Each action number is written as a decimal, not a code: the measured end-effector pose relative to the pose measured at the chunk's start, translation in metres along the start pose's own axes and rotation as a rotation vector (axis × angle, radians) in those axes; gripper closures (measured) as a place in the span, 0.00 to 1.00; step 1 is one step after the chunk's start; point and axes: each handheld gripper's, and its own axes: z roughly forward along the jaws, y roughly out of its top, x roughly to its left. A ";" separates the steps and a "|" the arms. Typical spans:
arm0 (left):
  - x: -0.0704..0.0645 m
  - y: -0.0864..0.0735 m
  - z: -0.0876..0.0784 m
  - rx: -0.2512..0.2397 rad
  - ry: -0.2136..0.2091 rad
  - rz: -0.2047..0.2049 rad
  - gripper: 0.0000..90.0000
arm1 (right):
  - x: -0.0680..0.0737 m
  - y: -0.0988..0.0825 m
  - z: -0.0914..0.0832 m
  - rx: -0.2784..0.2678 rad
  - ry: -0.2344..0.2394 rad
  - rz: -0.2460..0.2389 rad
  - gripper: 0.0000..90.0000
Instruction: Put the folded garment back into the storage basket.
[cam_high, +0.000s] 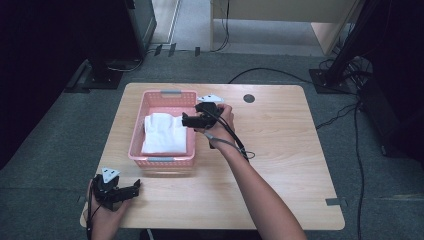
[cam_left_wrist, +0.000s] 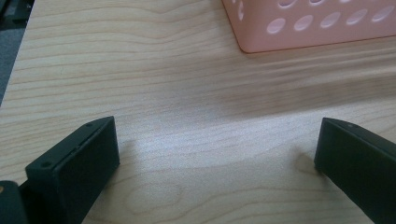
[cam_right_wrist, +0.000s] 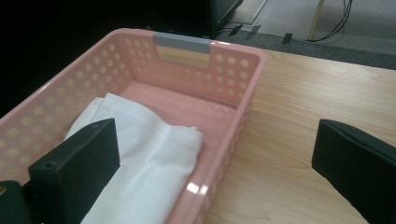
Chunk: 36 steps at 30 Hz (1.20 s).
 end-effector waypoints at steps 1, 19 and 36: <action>0.000 0.000 0.000 0.001 0.000 0.001 0.00 | -0.003 -0.001 -0.001 -0.002 -0.004 0.002 0.01; 0.000 0.000 0.000 0.001 -0.001 0.002 0.00 | -0.033 -0.024 -0.006 0.008 -0.012 0.051 0.01; 0.000 0.000 0.000 0.001 -0.001 0.002 0.00 | -0.057 -0.054 -0.010 0.018 -0.032 0.097 0.04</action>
